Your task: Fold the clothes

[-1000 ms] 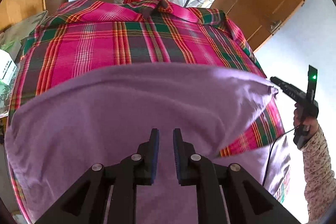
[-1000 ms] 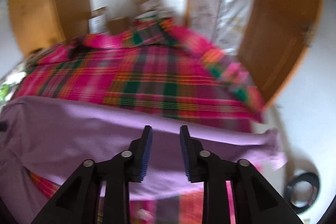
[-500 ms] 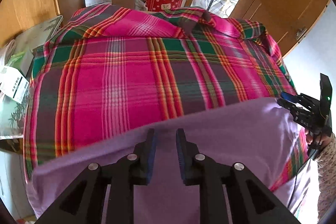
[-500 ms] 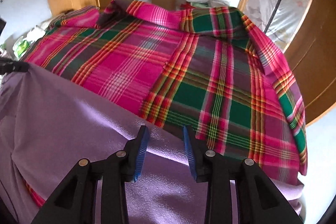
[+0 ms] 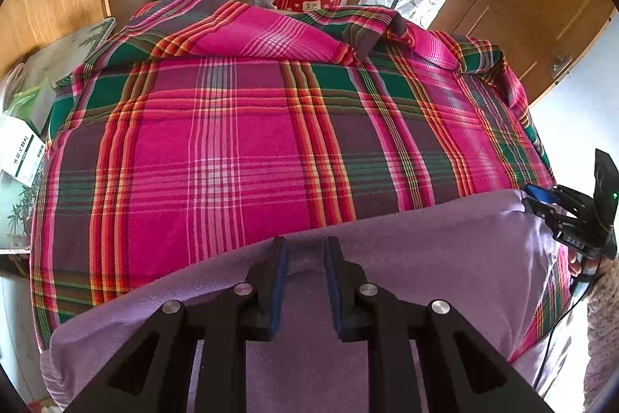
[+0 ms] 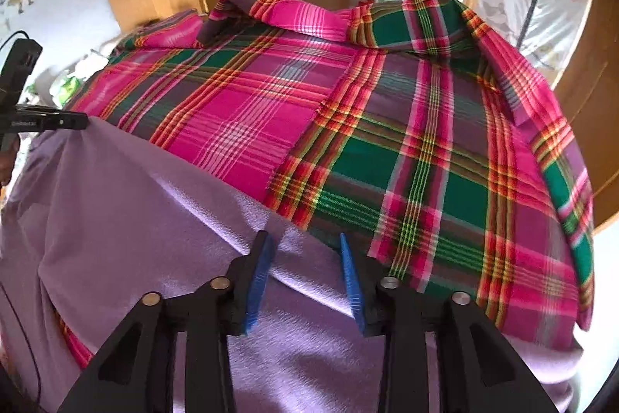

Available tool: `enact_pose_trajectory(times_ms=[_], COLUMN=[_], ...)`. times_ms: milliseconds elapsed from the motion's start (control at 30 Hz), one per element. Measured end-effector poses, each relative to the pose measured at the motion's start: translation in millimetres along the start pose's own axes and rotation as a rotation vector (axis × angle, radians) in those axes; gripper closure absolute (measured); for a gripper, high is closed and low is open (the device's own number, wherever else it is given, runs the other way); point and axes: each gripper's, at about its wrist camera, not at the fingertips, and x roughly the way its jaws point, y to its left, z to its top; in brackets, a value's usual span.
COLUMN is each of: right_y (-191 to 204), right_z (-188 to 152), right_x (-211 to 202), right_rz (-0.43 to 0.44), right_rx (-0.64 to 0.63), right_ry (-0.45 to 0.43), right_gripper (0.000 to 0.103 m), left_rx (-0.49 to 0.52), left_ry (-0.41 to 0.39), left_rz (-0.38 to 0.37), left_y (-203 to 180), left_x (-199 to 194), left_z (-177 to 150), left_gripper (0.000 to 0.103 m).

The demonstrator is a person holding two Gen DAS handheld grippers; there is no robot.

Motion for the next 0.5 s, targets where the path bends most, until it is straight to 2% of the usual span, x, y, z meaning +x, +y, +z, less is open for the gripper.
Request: enact_pose_trajectory(times_ms=[133,167,233,300,367,500], right_y=[6,7,9,16,22,23], right_z=[1,2,2,1,2,6], right_x=[0,0,0,0,-2,-7], right_rz=[-0.023,-0.015,0.002,0.012,-0.023,-0.097], right_rx=[-0.014,-0.018,-0.026,-0.049,-0.062,-0.042], right_ry=[-0.006,-0.004,-0.001,0.002,-0.010,-0.067], right_gripper=[0.059,0.062,0.072,0.093,0.098,0.100], left_rx=[-0.011,-0.017,-0.023,-0.020,-0.018,-0.029], left_ry=[-0.008,-0.010,-0.013,-0.014,-0.016,-0.016], left_rz=[-0.017,-0.022,-0.027,-0.024,-0.021,-0.036], left_y=[3,4,5,4,4,6], left_x=[-1,-1,-2,-1,-1,0], left_z=[0,0,-1,-2,-2,-3], left_gripper=[0.083,0.083,0.083,0.083,0.083,0.083])
